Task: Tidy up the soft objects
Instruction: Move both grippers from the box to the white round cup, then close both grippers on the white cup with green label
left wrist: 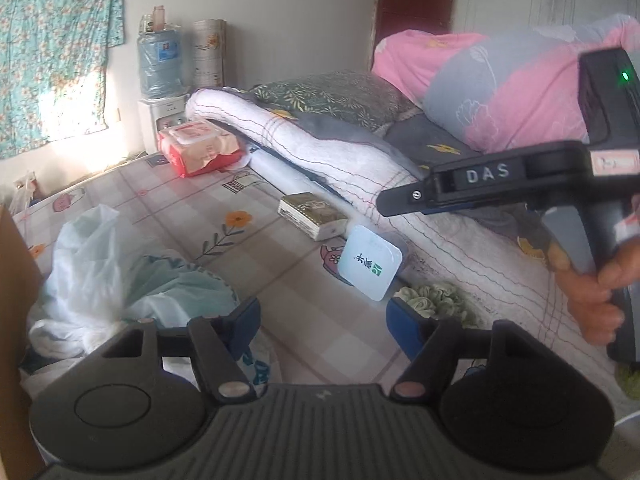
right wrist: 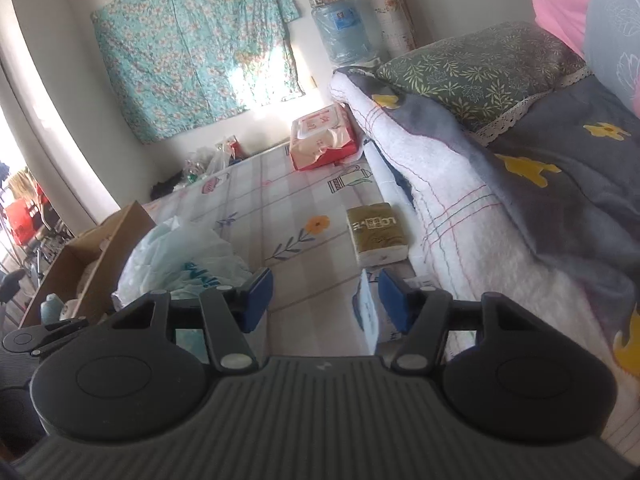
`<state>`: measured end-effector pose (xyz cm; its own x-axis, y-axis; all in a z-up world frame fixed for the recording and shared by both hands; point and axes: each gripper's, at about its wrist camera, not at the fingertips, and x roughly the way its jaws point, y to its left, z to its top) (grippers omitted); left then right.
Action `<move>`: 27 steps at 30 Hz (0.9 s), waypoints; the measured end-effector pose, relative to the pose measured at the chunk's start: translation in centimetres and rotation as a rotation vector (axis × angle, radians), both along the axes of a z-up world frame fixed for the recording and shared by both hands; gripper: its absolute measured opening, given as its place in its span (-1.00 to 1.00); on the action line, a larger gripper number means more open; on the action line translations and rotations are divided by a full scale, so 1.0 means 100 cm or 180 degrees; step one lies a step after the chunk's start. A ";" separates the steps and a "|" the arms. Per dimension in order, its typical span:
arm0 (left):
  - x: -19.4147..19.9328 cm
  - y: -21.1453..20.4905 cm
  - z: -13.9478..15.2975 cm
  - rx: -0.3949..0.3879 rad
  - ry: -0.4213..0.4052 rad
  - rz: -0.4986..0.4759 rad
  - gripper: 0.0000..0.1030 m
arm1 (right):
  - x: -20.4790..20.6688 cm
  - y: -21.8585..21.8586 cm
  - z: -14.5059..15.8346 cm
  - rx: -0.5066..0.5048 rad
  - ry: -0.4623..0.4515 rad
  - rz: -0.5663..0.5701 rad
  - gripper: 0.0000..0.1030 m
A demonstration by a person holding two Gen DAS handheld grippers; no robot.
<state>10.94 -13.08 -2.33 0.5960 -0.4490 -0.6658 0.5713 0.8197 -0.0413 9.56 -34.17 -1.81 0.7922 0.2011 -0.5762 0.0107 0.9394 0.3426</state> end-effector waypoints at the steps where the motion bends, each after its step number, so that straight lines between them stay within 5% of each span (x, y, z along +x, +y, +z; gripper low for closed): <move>1: 0.003 -0.007 -0.006 0.0044 0.0006 -0.0028 0.31 | 0.008 -0.002 -0.002 -0.0059 0.0050 0.0043 -0.02; 9: 0.024 -0.031 -0.035 0.0117 0.0274 -0.0093 0.13 | 0.072 0.003 -0.029 -0.0502 0.0480 0.0437 -0.31; 13: 0.030 -0.037 -0.041 0.0121 0.0352 -0.0105 0.12 | 0.088 0.004 -0.044 -0.0615 0.0588 0.0527 -0.73; 16: 0.034 -0.044 -0.045 0.0131 0.0379 -0.0129 0.12 | 0.087 -0.002 -0.043 -0.0525 0.0535 0.0569 -0.92; 27: 0.047 -0.093 -0.056 0.0141 0.0513 -0.0327 0.17 | 0.065 -0.050 -0.045 0.0307 0.0462 0.0330 -0.93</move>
